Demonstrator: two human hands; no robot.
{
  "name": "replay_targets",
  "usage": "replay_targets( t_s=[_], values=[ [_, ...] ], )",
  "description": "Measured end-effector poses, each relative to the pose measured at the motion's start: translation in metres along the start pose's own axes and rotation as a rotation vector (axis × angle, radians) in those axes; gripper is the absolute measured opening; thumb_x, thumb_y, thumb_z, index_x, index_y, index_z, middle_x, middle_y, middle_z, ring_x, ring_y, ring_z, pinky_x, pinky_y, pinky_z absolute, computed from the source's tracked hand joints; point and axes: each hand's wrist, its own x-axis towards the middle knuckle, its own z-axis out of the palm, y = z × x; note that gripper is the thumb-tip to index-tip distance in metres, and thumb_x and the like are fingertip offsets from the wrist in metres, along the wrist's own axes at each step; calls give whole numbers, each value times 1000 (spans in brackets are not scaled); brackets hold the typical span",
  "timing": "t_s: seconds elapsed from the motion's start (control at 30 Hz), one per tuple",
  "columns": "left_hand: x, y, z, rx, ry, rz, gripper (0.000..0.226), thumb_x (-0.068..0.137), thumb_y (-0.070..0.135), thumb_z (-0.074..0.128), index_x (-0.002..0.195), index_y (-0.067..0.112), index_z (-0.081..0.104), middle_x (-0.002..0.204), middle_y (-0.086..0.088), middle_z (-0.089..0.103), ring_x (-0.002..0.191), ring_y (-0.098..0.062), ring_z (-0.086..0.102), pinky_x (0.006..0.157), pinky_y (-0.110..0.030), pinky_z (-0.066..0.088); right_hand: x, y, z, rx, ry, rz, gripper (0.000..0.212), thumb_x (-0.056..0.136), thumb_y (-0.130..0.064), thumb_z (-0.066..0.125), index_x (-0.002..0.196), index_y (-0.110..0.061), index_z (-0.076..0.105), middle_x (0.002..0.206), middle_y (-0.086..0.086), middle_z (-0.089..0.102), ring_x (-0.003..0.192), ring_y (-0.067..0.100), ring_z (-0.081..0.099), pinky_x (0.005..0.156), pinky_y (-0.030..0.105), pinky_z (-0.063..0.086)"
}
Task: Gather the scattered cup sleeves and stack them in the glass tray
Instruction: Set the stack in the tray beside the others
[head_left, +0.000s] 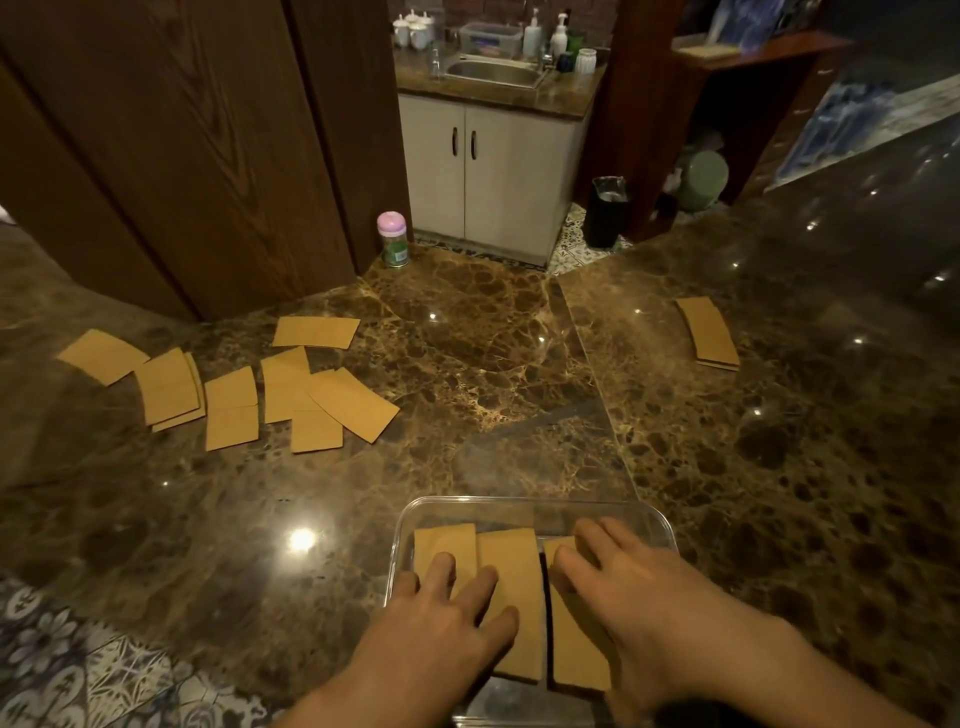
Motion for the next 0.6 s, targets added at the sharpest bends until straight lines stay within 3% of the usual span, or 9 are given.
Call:
replay_targets(
  t_s=[0.13,0.27,0.37,0.5,0.6],
  values=[
    [1,1,2,21,19,22,38,60,35,65,96,33,76,106,-6,76,71,-34,70,51,-53,59,11,-7,22,-5,-26,77,103,77,-36,85,156,-16,21,169,14,8,152,37,14,120,49,36],
    [-2,0,6,17,62,40,35,68,37,61,100,36,75,109,-6,76,72,-29,69,53,-47,60,14,-7,35,20,52,107,77,95,-28,66,156,-12,23,172,10,6,155,37,12,115,52,41],
    [-2,0,7,-17,75,27,33,75,36,53,102,36,71,112,-8,75,71,-27,68,59,-48,61,14,-8,39,-15,36,111,69,98,-28,63,155,-14,26,174,8,-4,154,44,12,116,55,36],
    [-3,2,5,-34,51,27,47,65,44,80,108,36,65,119,-13,73,73,-26,67,55,-45,60,10,-12,36,52,58,125,61,99,-25,60,151,-15,32,174,12,-8,141,38,43,112,51,42],
    [-4,2,0,-11,31,11,37,76,40,58,112,36,64,118,-13,72,73,-24,68,51,-38,57,5,-14,27,129,33,149,77,90,-37,70,154,-21,29,171,4,0,137,28,51,112,44,44]
  ],
)
